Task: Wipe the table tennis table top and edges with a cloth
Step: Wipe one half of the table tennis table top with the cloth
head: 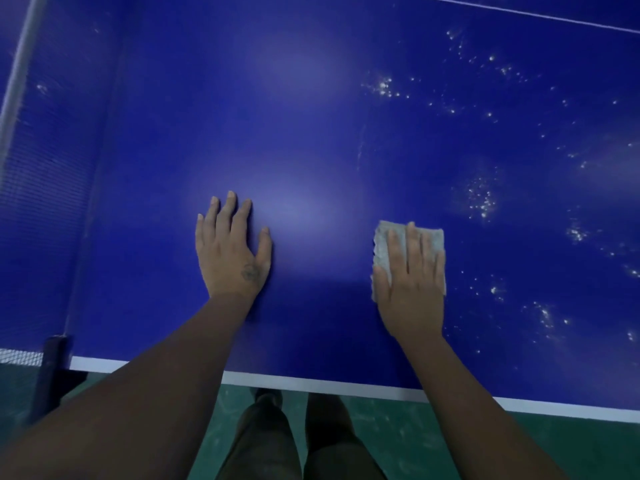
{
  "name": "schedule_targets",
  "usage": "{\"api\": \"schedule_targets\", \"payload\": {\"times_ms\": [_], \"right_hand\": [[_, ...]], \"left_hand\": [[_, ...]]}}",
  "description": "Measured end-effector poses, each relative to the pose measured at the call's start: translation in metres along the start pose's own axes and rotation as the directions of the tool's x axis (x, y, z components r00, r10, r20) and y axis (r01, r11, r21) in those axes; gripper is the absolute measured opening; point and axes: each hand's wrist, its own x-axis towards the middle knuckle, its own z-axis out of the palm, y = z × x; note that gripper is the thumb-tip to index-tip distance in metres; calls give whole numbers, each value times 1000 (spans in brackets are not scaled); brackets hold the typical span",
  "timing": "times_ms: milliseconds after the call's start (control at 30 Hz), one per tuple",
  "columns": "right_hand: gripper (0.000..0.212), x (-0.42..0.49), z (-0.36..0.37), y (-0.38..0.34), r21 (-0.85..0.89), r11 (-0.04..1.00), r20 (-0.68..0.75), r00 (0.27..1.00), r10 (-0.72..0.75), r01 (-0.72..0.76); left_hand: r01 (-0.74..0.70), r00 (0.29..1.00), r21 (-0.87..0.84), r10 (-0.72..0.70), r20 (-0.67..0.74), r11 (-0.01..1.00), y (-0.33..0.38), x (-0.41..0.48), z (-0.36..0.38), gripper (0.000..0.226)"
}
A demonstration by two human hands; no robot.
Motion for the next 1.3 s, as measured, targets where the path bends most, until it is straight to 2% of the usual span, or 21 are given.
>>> {"api": "schedule_targets", "payload": {"times_ms": [100, 233, 333, 433, 567, 633, 767, 900, 967, 1033, 1133, 1200, 1300], "right_hand": [[66, 0, -2, -13, -8, 1000, 39, 999, 7, -6], [62, 32, 4, -52, 48, 981, -29, 982, -186, 188], [60, 57, 6, -66, 80, 970, -76, 972, -222, 228], [56, 70, 5, -47, 79, 980, -86, 981, -175, 182], [61, 62, -5, 9, 35, 999, -6, 999, 32, -32], [63, 50, -10, 16, 15, 999, 6, 999, 51, -52], [68, 47, -6, -28, 40, 991, 77, 988, -131, 129], [61, 96, -4, -69, 99, 969, 16, 973, -230, 228], [59, 123, -7, -65, 130, 970, -3, 978, -209, 208], [59, 141, -11, -42, 139, 982, -9, 992, -129, 129], [60, 144, -15, 6, 59, 998, -20, 1000, -23, 24], [60, 135, -18, 26, 19, 1000, -32, 999, 2, -2], [59, 132, -19, 15, 15, 1000, -34, 999, 2, -1]], "left_hand": [[-34, 997, -66, 29, -66, 997, 13, 25, 3, 54], [-45, 999, -49, 46, 27, 998, 43, 65, 16, 62], [-10, 998, 21, 8, 66, 1000, 54, 79, 29, 72], [14, 997, 69, -20, 76, 997, 57, 80, 34, 75], [23, 997, 91, -29, 69, 996, 59, 80, 32, 74], [25, 997, 97, -31, 65, 995, 61, 81, 31, 72], [39, 997, 93, -45, 58, 995, 61, 82, 31, 69], [32, 998, 100, -36, 43, 994, 60, 82, 34, 68], [31, 999, 104, -35, 36, 994, 60, 83, 35, 67], [35, 999, 101, -39, 31, 994, 61, 83, 35, 67], [36, 998, 114, -40, 39, 993, 61, 83, 34, 67], [31, 998, 127, -37, 46, 991, 61, 84, 34, 68], [33, 998, 126, -39, 49, 991, 61, 84, 35, 68]]}}
